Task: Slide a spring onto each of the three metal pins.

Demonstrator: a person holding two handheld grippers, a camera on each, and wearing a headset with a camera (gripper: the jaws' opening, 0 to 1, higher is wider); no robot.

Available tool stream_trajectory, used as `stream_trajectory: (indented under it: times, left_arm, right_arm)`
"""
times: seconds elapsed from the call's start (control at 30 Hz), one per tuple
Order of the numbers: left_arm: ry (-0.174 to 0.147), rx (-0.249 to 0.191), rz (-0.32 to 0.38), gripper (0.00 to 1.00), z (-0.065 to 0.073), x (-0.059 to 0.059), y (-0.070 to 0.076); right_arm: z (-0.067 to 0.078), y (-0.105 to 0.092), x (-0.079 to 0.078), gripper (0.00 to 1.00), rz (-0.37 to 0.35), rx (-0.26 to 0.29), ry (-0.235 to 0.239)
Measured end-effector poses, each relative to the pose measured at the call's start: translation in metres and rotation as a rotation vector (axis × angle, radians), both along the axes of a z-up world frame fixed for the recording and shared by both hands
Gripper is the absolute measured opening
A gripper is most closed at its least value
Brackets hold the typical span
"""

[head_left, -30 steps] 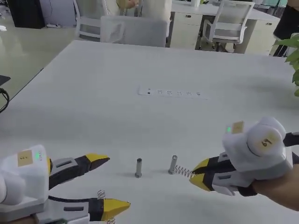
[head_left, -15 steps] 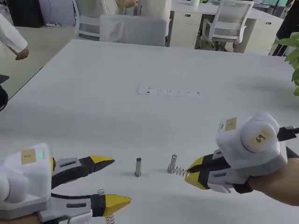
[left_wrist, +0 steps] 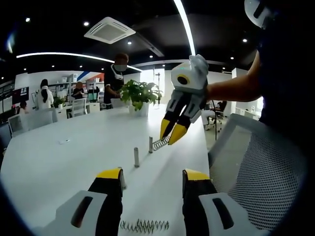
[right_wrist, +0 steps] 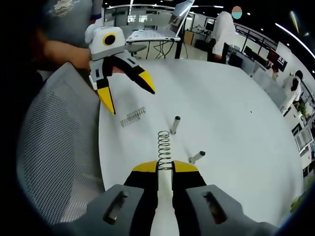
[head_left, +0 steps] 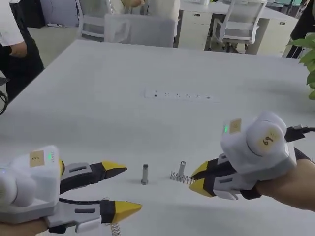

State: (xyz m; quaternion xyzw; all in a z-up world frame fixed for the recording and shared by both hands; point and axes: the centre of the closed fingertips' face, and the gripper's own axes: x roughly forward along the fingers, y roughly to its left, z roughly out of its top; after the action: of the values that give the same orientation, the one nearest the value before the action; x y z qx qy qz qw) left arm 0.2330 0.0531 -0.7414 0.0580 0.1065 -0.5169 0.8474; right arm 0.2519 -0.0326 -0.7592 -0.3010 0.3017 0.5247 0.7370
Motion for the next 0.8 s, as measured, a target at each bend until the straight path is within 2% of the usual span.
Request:
stream_trajectory:
  times: [0.4,0.8]
  left_arm:
    - [-0.008,0.013,-0.048,0.38,0.001,-0.001,-0.011]
    - [-0.007,0.028,-0.087,0.33,-0.001,-0.001,-0.015]
  right_arm:
    - [0.001,0.014,-0.005,0.07,0.060,-0.011,0.003]
    - [0.000,0.028,-0.013,0.07,0.127,-0.032,0.009]
